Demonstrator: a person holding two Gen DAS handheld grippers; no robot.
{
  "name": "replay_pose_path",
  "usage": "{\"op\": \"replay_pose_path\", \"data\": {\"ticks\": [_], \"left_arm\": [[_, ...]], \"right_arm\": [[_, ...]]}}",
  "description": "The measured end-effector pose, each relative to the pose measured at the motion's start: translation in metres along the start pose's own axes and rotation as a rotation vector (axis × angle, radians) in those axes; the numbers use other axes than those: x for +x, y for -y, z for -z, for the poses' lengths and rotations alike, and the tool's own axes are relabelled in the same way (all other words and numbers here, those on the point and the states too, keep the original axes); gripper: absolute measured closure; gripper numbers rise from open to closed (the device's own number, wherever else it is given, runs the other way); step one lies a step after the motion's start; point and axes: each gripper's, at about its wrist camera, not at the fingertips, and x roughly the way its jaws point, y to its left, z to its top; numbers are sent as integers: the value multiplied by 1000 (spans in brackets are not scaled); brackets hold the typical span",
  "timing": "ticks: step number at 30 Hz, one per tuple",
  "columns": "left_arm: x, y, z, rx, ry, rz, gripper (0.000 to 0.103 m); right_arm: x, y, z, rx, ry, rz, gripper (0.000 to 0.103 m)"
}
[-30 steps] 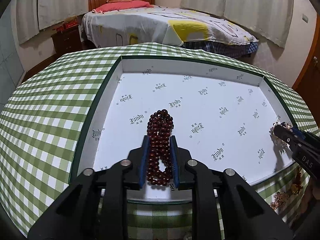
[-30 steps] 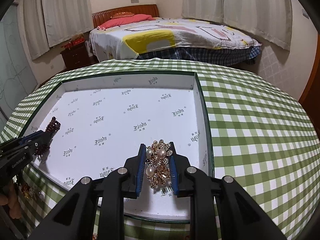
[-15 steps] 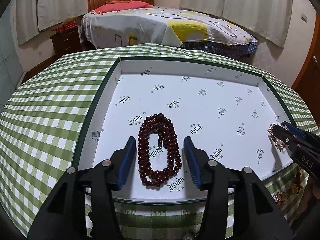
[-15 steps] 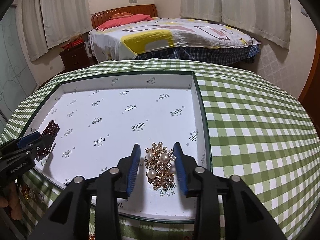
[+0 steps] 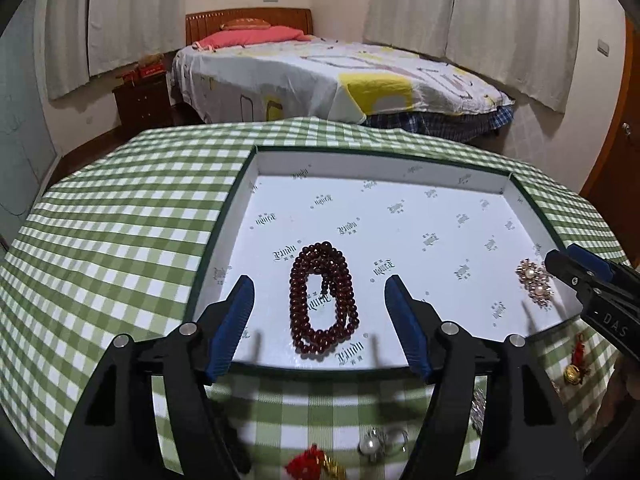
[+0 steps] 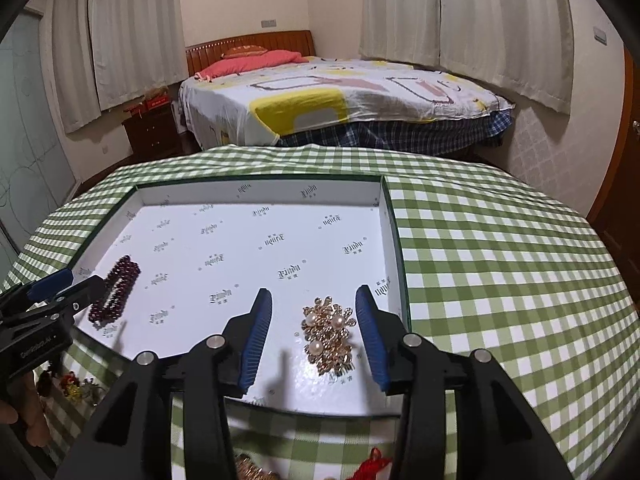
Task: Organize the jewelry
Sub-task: 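Open the left tool releasing the bracelet while the right tool releases the brooch, then grasp the white jade bangle with the right tool while the left tool grasps the pearl strand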
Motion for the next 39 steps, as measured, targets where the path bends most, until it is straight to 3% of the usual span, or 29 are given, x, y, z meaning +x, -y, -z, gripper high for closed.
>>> {"op": "replay_pose_path", "data": {"ticks": [11, 22, 32, 39], "left_arm": [[-66, -1, 18, -6, 106, -28, 36], [-108, -9, 53, -29, 120, -45, 36], [-127, -13, 95, -32, 101, -67, 29], [-130, -19, 112, -48, 76, -76, 29]], "right_arm": [[-51, -10, 18, 0, 69, 15, 59], [-94, -27, 69, -27, 93, 26, 55], [-106, -42, 115, -46, 62, -4, 40], [-102, -54, 129, -76, 35, -13, 30]]}}
